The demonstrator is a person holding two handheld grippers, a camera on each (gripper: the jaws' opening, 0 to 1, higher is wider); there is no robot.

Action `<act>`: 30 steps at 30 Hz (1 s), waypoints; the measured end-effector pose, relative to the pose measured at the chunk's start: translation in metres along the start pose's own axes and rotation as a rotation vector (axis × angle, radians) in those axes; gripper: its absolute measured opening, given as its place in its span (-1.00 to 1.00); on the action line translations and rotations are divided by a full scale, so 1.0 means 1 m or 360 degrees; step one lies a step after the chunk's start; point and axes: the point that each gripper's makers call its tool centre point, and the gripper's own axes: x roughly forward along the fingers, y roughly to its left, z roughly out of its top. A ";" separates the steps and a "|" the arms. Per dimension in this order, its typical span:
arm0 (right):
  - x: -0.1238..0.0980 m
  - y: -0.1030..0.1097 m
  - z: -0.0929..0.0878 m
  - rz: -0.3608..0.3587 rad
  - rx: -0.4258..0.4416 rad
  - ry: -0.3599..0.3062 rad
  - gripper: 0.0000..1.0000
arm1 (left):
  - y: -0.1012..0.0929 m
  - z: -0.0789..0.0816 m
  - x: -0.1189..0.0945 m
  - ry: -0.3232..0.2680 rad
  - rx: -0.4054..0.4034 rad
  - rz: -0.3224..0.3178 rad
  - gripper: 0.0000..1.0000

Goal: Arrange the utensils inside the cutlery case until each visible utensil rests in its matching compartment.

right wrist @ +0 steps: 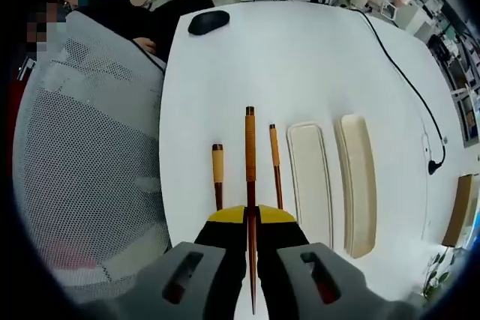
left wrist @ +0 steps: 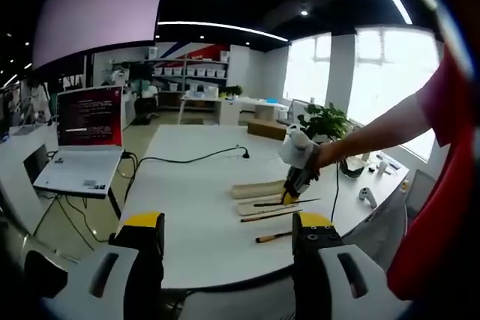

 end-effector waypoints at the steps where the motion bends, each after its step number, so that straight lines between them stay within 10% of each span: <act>1: -0.003 -0.001 0.000 0.0000 -0.0001 0.0000 -1.00 | -0.002 0.002 0.000 -0.0013 -0.0003 -0.0012 0.45; 30: -0.060 -0.024 0.017 -0.0013 -0.0159 0.0060 -1.00 | 0.014 0.007 0.004 -0.0056 -0.0089 0.0009 0.44</act>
